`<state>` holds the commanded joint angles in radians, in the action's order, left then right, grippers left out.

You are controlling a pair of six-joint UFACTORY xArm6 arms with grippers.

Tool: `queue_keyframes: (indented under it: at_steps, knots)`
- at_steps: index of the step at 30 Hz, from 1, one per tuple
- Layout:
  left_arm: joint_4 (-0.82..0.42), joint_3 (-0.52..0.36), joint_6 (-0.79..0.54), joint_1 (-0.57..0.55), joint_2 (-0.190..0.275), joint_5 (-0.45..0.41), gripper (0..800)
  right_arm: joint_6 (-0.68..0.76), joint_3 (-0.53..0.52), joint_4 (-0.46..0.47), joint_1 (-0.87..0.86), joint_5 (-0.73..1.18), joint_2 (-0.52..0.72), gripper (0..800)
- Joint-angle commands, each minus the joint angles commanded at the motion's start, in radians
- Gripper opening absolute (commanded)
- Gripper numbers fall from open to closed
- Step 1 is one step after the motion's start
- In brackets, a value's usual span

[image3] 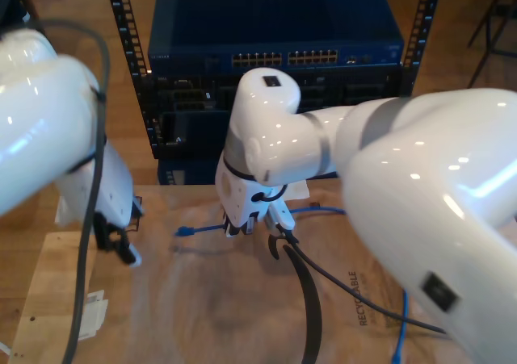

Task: Grab the cable and plug it in

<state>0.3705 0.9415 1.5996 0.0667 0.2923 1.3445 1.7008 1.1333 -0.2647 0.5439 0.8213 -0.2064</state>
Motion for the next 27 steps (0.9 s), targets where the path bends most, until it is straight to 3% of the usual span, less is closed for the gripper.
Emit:
queue_keyframes:
  at_steps: [5,9,12,16,22,27]
  knots:
    - [0.226,0.040,-0.038,0.015,-0.009,0.071,800,0.020,-0.147,-0.094,-0.123,0.078,0.230,1]
    - [0.344,0.095,-0.112,0.018,-0.026,0.233,799,0.018,-0.176,-0.247,-0.236,0.226,0.387,1]
    - [0.480,0.126,-0.130,0.115,-0.069,0.334,798,0.015,-0.180,-0.370,-0.265,0.272,0.480,1]
    - [0.715,0.143,-0.199,0.258,-0.137,0.423,793,0.017,-0.178,-0.413,-0.264,0.318,0.568,1]
    - [0.735,0.143,-0.221,0.293,-0.147,0.443,792,0.018,-0.169,-0.425,-0.255,0.359,0.591,1]
    - [0.736,0.138,-0.250,0.292,-0.147,0.514,756,0.017,-0.158,-0.489,-0.207,0.361,0.592,1]
